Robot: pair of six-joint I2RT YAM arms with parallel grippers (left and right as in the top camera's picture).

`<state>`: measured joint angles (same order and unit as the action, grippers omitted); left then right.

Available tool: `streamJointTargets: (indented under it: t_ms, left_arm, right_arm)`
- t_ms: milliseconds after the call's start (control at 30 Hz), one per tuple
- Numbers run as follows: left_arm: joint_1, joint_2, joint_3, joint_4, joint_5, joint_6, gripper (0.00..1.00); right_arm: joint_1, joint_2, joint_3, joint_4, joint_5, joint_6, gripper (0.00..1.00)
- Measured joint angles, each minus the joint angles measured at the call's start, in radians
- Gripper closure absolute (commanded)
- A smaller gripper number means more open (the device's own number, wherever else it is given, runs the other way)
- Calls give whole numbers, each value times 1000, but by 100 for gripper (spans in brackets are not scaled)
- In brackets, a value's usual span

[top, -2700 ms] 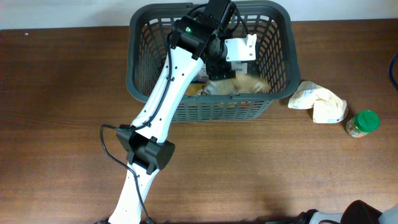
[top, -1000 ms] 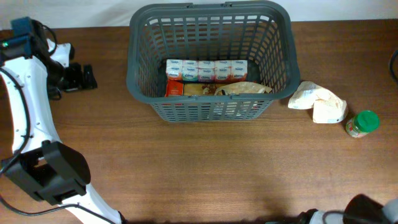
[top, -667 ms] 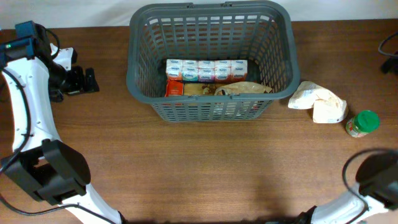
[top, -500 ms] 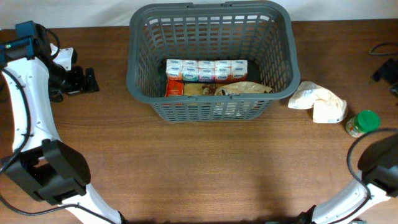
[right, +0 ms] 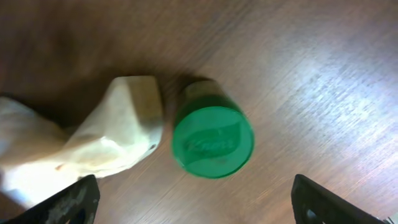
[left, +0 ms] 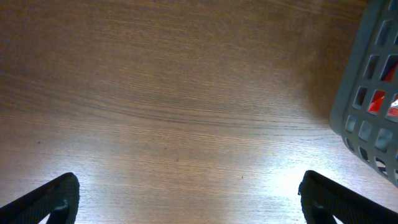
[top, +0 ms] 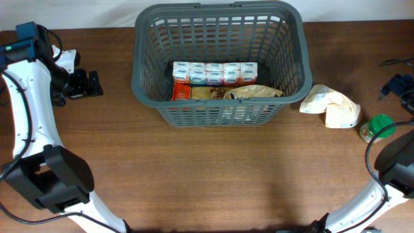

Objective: Pack container
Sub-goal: 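Reach the right gripper to the green-lidded jar and grasp it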

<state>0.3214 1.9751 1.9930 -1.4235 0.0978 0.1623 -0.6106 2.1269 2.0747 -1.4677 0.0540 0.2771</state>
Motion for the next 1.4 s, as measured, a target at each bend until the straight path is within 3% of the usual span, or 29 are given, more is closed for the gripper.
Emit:
streamJointTargets:
  t_ms: [333,1033,1400]
  left_arm:
    - [0,0,0,0,0,0,1]
    - [0,0,0,0,0,0,1]
    - [0,0,0,0,0,0,1]
  right_arm:
    - [-68,0,-173,89,-1,-2,5]
    - [-69,0,-237,189,-60,-5,1]
    - [-69,0,-379,308,-63,-5,1]
